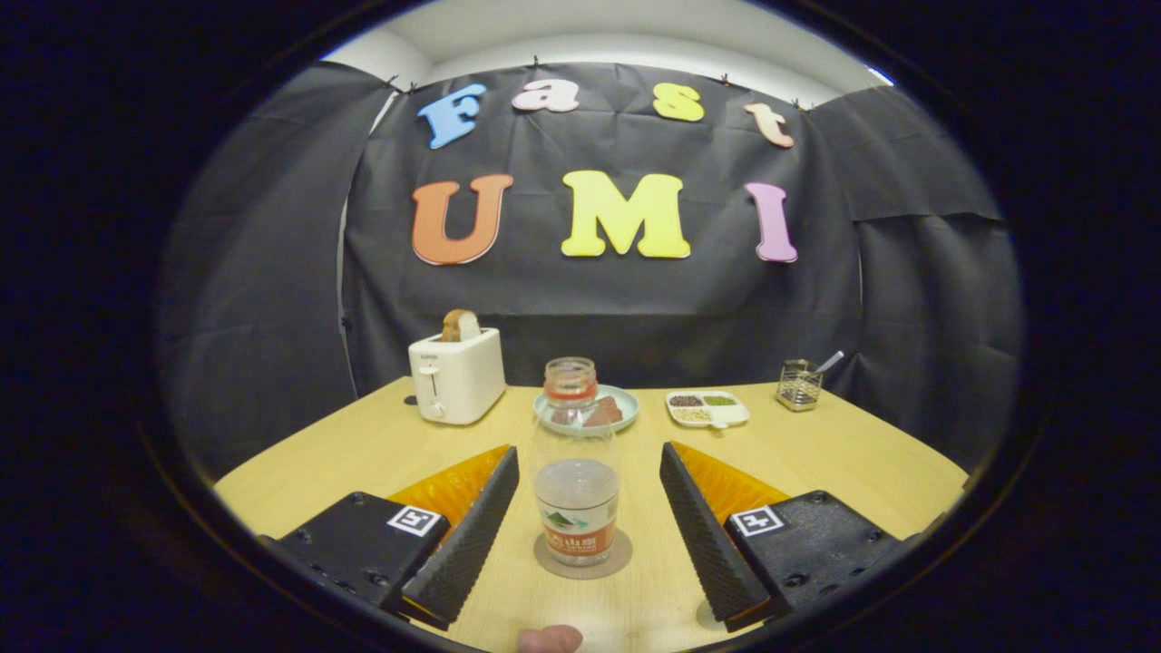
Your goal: Take the bottle from table, then pour the juice into the cup, finally place the bottle on the coaster
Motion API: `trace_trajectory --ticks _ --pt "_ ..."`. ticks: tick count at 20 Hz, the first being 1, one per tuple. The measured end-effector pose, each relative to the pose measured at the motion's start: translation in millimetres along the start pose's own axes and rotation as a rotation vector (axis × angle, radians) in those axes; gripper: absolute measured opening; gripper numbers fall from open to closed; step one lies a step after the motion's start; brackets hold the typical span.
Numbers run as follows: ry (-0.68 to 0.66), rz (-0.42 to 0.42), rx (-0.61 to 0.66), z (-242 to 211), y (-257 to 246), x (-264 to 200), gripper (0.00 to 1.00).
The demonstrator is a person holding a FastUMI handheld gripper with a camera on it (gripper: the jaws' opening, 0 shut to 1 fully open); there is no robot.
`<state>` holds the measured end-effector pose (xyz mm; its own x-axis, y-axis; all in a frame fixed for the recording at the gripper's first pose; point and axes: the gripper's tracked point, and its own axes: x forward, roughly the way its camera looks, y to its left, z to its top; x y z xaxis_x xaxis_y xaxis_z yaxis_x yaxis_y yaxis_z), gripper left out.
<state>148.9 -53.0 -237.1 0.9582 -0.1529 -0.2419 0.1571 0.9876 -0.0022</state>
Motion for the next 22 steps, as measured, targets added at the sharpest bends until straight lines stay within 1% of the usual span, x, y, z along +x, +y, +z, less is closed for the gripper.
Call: trace_trajectory --ticks 3,6,8,11,13,16,19,22 --pt "-0.053 -0.014 0.027 43.2 -4.7 -35.5 1.00" --pt "-0.110 -0.051 0.045 91.8 -17.3 -73.6 1.00" --pt "-0.153 -0.071 0.036 124.6 -24.2 -102.4 1.00" --pt "-0.208 -0.068 0.006 159.0 -26.1 -142.5 1.00" --pt "-0.231 -0.046 0.019 169.5 -24.2 -165.1 1.00" --pt "-0.243 0.015 0.062 175.6 -16.3 -199.6 1.00" --pt "-0.272 0.021 0.057 185.4 -18.9 -235.1 1.00" --pt "-0.286 0.013 0.026 187.2 -16.6 -260.8 0.99"
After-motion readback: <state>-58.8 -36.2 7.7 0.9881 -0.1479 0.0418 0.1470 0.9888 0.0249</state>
